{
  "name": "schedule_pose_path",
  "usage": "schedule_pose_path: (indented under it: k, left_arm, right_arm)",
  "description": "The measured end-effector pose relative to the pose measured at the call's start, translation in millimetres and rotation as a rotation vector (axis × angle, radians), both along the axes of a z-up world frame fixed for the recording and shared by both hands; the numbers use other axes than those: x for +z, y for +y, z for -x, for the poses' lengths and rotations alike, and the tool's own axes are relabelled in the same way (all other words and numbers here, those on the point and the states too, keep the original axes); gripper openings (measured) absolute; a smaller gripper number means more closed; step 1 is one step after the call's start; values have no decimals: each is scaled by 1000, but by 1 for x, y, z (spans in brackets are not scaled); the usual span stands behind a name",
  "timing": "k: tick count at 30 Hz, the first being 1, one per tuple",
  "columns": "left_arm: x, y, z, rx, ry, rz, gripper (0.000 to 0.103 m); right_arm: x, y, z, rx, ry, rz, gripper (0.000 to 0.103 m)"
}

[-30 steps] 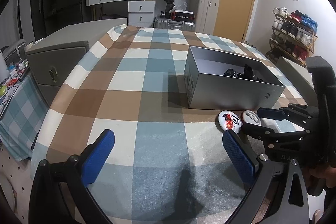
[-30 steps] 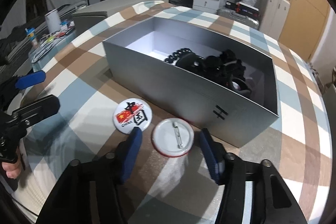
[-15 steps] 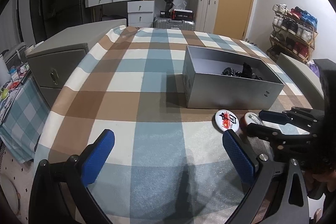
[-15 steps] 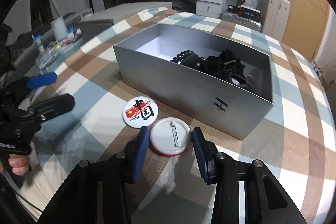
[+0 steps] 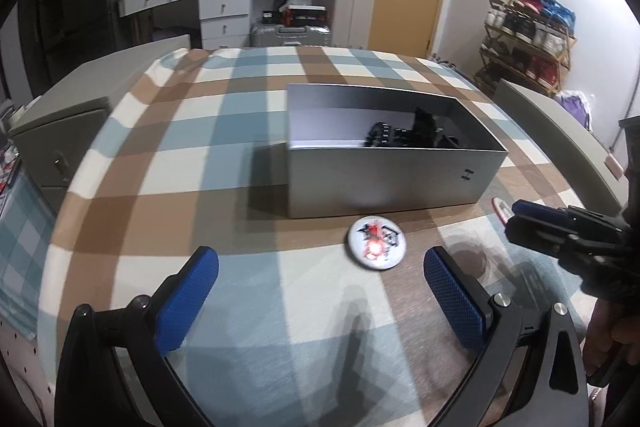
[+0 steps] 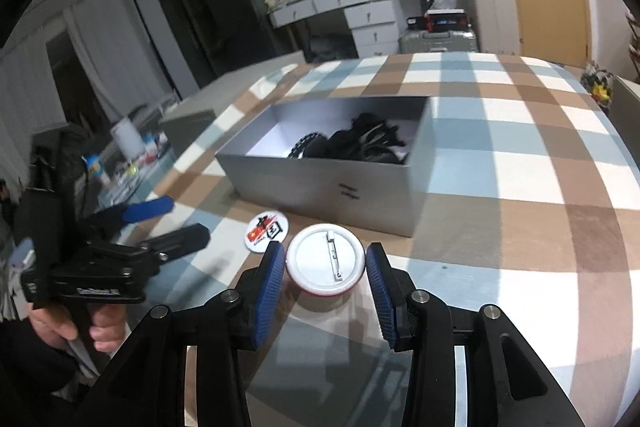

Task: Organize jewelry
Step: 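Close the left tool on the red-flag CHINA badge while the right tool holds its badge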

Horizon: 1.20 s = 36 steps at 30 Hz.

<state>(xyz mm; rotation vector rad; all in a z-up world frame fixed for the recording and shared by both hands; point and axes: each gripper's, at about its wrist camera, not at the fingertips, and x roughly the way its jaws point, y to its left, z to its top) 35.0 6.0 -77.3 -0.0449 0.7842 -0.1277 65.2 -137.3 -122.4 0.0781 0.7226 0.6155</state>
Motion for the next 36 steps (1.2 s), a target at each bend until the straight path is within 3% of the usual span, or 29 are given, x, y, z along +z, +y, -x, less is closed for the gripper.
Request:
schedule_pose_path:
  k: [15, 23, 27, 30, 31, 36]
  left_arm:
    - [-6, -27, -21, -98, 64, -30, 99]
    - [-11, -35, -30, -122, 105, -62, 78]
    - [-20, -35, -35, -119, 158, -67, 56]
    - [-21, -36, -35, -109, 153, -90, 47]
    - [-20, -36, -35, -112, 152, -93, 38]
    - [-20, -35, -33, -133, 146, -82, 37]
  right_arm:
    - [5, -35, 9, -22, -52, -98, 41]
    - [5, -45, 10, -34, -59, -138, 41]
    - [5, -47, 11, -37, -62, -143, 41]
    - [5, -48, 11, -39, -61, -151, 41]
    - [5, -48, 11, -40, -61, -151, 41]
    - [5, -47, 12, -37, -64, -151, 41]
